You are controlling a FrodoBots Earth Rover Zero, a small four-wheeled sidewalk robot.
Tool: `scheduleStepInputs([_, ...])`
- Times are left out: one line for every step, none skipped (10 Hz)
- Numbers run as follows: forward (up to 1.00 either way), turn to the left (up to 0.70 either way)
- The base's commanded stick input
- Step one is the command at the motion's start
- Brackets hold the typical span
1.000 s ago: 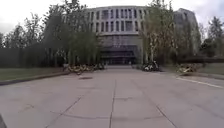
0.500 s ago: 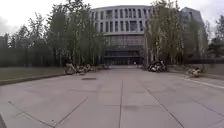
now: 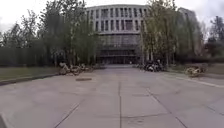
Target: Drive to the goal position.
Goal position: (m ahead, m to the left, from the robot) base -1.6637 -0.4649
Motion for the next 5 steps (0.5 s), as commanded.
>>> scheduleStepInputs([0.7, -0.2])
scheduleStepInputs([0.7, -0.07])
scheduleStepInputs([0.7, 0.0])
scheduleStepInputs([0.7, 0.0])
scheduleStepInputs([0.7, 0.0])
